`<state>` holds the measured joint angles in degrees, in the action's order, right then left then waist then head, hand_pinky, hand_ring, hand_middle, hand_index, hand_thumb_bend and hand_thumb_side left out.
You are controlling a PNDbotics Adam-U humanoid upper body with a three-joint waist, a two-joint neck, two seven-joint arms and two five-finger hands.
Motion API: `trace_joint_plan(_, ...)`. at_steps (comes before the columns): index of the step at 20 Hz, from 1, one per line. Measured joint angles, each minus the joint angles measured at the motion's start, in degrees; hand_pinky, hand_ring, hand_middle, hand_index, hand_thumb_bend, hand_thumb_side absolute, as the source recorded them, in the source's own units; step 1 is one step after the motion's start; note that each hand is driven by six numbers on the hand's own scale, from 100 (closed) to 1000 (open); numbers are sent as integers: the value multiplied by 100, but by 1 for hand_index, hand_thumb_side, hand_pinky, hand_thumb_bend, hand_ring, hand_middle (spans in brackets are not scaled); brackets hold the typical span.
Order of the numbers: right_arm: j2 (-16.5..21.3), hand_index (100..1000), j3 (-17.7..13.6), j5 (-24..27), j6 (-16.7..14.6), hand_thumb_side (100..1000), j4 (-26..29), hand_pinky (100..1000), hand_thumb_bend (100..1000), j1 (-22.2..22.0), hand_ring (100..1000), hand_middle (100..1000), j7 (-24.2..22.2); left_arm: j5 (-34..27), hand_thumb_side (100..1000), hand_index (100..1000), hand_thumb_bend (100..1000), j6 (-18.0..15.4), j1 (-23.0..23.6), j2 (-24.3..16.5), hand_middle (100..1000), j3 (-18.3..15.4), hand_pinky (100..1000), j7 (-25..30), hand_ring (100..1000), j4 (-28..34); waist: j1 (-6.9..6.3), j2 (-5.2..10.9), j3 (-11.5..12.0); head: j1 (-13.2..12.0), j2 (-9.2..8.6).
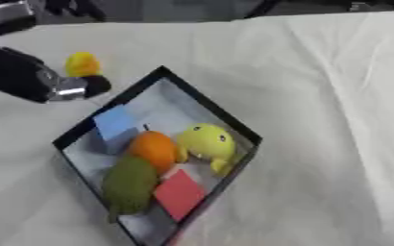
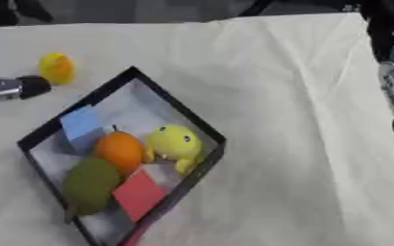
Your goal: Pick up objects on the table and place them in the box.
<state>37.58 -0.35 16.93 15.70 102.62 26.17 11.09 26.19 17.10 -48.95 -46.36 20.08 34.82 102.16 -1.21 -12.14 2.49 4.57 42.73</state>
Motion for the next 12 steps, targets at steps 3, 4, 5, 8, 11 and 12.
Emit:
trace_joint_plan(3, 1, 820, -1, 0, 1, 690, 2, 924, 100, -3, 744, 731, 1, 325, 689, 891, 619, 31, -221, 301, 814, -88, 866, -140, 867, -1078, 0, 0, -34, -35, -6)
trace_joint_plan(4, 1, 821, -1, 0, 2, 692, 2, 924, 100, -4, 744, 732, 1, 434, 688, 891, 630, 16, -283, 383, 813, -115, 865, -186, 867, -1417, 0, 0, -35, -35, -6)
trace_joint_plan(5, 1, 821, -1, 0, 3, 693, 2, 924, 100, -5, 745, 732, 0, 532, 685, 893, 633, -4, -353, 462, 810, -138, 865, -229, 866, -1742, 0, 0, -36, -33, -6)
trace_joint_plan(8, 1, 821, 2, 0, 17, 696, 2, 924, 100, -6, 745, 733, -17, 793, 678, 896, 649, -95, -577, 694, 806, -204, 863, -321, 865, -2611, 0, 0, -38, -27, -7)
trace_joint_plan(11, 1, 821, 4, 0, 34, 696, 2, 925, 100, -6, 745, 733, -40, 993, 656, 892, 685, -214, -743, 906, 809, -270, 867, -365, 870, -3280, 0, 0, -42, -26, -10)
trace_joint_plan(12, 1, 821, 4, 0, 38, 697, 2, 925, 100, -6, 745, 733, -44, 1033, 644, 891, 698, -259, -787, 972, 811, -299, 869, -354, 874, -3463, 0, 0, -45, -26, -18)
